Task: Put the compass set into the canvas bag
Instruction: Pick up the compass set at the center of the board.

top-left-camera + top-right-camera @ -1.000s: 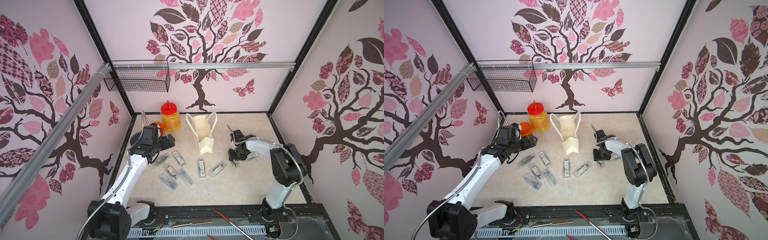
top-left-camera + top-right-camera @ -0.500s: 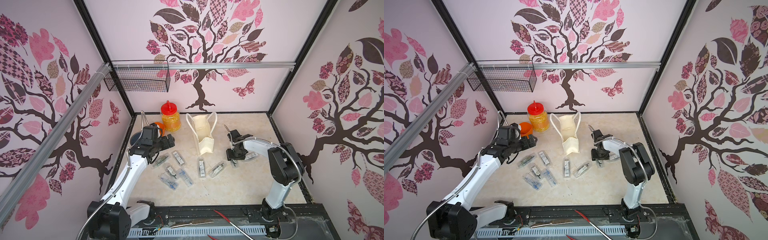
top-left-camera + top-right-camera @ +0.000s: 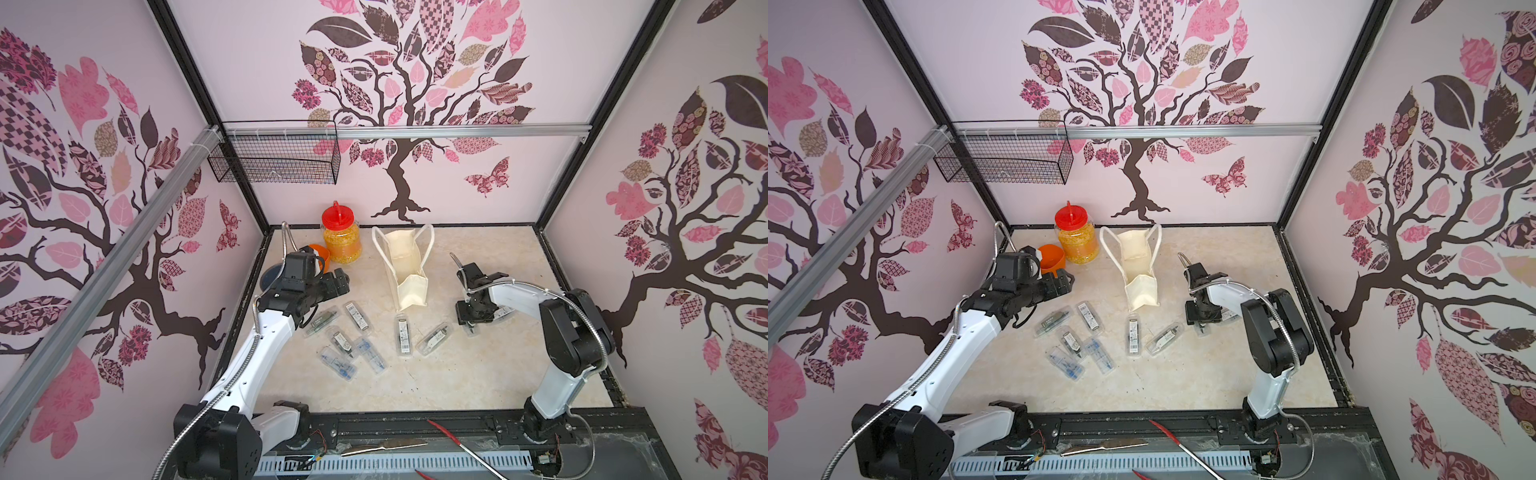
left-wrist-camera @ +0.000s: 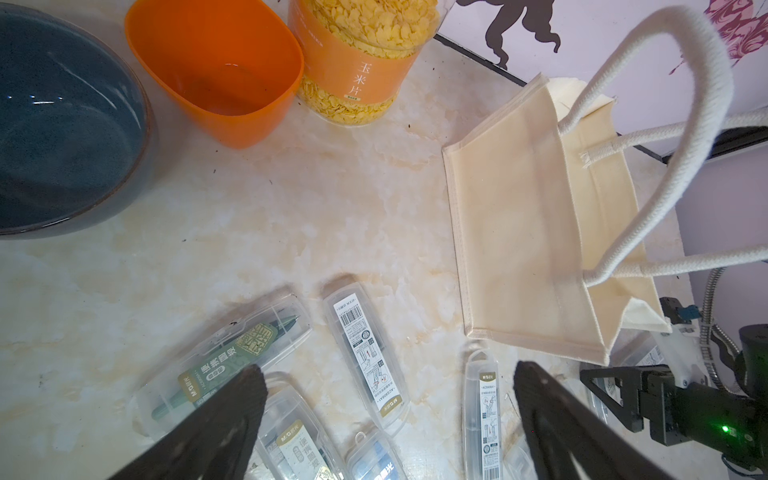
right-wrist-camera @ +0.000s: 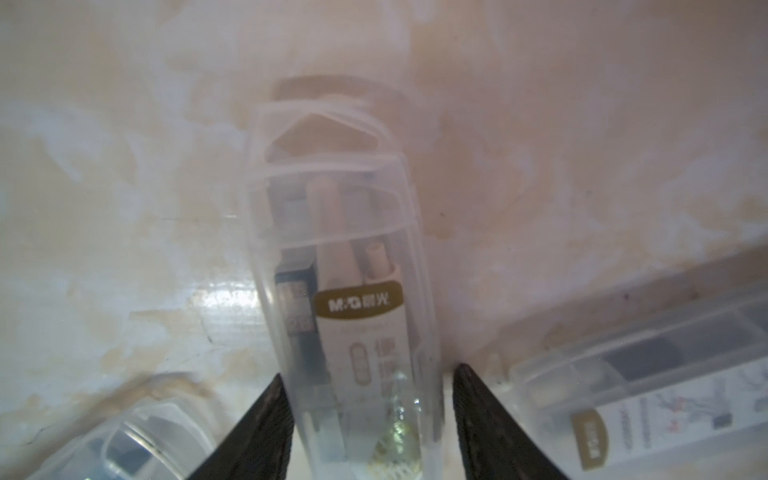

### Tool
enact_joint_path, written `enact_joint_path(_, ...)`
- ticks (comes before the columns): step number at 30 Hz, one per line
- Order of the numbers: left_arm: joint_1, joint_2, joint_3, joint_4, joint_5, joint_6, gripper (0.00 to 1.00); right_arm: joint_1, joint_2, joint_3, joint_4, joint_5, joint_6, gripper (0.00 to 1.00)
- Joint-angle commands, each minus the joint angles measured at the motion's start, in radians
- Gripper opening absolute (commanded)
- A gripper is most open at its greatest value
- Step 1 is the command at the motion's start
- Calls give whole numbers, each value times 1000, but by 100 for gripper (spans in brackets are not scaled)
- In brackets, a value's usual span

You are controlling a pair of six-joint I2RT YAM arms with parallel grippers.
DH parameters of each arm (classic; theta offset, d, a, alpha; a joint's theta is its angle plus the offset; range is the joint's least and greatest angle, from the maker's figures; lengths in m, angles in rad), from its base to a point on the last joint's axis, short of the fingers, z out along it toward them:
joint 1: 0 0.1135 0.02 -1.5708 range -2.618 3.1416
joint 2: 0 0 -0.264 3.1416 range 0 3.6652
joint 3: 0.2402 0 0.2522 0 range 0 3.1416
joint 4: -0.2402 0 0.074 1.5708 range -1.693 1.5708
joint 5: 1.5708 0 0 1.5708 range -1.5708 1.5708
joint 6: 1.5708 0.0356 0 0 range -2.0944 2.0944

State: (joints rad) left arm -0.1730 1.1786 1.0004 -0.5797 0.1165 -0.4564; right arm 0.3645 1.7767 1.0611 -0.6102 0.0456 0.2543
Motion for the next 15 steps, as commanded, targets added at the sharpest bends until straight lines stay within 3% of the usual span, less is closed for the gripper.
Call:
enact_joint_path(1,-3,-16,-13,-7,-10,0,97,-1,4,-44,-40,-42,1,59)
enact_joint_path(15,-3,9,10,-9,-14,-9,97,-1,-45,-13,-31,-25,-17,44)
